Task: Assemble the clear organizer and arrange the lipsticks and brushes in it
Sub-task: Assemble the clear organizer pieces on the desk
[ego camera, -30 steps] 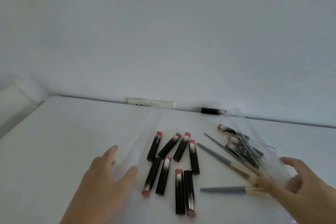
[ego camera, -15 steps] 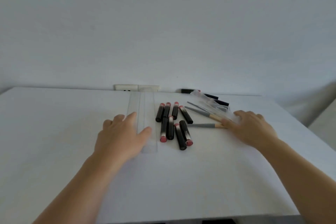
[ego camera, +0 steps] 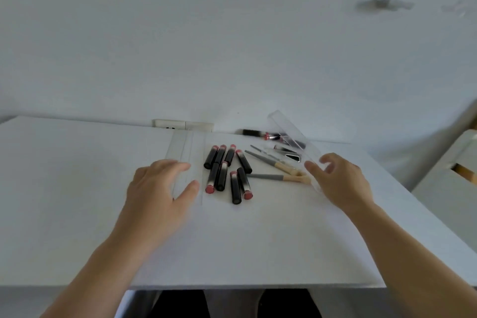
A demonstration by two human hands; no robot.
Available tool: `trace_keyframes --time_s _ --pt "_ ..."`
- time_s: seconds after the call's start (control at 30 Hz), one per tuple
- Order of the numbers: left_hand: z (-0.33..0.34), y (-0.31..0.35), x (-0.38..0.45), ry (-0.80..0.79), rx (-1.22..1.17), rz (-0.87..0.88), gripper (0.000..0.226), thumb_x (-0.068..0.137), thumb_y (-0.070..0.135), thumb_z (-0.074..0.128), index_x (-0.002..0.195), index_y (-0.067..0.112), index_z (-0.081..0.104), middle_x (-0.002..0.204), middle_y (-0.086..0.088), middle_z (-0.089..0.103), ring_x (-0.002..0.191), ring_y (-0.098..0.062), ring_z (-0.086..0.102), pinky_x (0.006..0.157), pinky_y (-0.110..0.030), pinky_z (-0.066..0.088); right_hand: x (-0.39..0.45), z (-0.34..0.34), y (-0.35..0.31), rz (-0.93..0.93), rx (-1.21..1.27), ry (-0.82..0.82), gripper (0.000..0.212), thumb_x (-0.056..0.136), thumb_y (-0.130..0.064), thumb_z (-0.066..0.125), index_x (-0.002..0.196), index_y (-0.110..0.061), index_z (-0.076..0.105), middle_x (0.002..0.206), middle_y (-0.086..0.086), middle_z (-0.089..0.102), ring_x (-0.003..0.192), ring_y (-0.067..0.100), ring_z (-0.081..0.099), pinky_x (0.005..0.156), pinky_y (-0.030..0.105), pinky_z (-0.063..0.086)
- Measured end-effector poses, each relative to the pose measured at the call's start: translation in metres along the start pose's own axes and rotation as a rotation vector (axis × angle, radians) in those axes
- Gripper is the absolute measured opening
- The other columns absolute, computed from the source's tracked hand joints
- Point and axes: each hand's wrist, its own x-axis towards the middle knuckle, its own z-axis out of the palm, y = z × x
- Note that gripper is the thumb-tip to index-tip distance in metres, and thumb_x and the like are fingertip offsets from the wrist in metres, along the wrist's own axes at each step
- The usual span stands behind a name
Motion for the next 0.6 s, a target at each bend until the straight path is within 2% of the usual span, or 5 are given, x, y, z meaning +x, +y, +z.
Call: trace_keyframes --time_s 0.13,0.27,0.43,0.6 --pt "0.025 0.045 0.037 -0.157 -0.040 0.163 0.040 0.090 0.043 0.064 0.128 0.031 0.064 0.131 0.013 0.060 0.123 -0.014 0.047 0.102 -0.031 0.037 0.004 -0.006 0.014 0.096 0.156 0.034 0.050 0.082 -0.072 0.055 0.110 -0.031 0.063 0.078 -0.014 0.063 0.078 0.014 0.062 0.072 0.035 0.050" --pt "0.070 0.087 0.093 -0.405 0.062 0.257 0.046 0.092 0.052 0.057 0.136 0.041 0.055 0.143 0.014 0.054 0.129 -0.014 0.049 0.103 -0.037 0.043 0.016 -0.008 0.021 0.126 0.265 -0.028 0.047 0.081 -0.070 0.059 0.106 -0.031 0.064 0.080 -0.008 0.068 0.076 0.013 0.065 0.071 0.036 0.053" --pt "0.130 0.102 0.147 -0.595 0.141 0.273 0.063 0.090 0.056 0.060 0.148 0.040 0.041 0.156 0.004 0.044 0.136 -0.022 0.048 0.110 -0.045 0.042 0.031 -0.010 0.036 0.118 0.218 -0.087 0.045 0.079 -0.071 0.060 0.099 -0.032 0.064 0.074 -0.008 0.066 0.070 0.011 0.063 0.063 0.031 0.045" --pt "0.161 0.098 0.154 -0.667 0.136 0.315 0.080 0.077 0.075 0.063 0.145 0.039 0.044 0.150 0.009 0.049 0.133 -0.020 0.049 0.107 -0.042 0.043 0.035 -0.010 0.045 0.136 0.172 -0.095 0.044 0.079 -0.072 0.059 0.101 -0.034 0.063 0.076 -0.009 0.064 0.075 0.012 0.063 0.066 0.032 0.046"
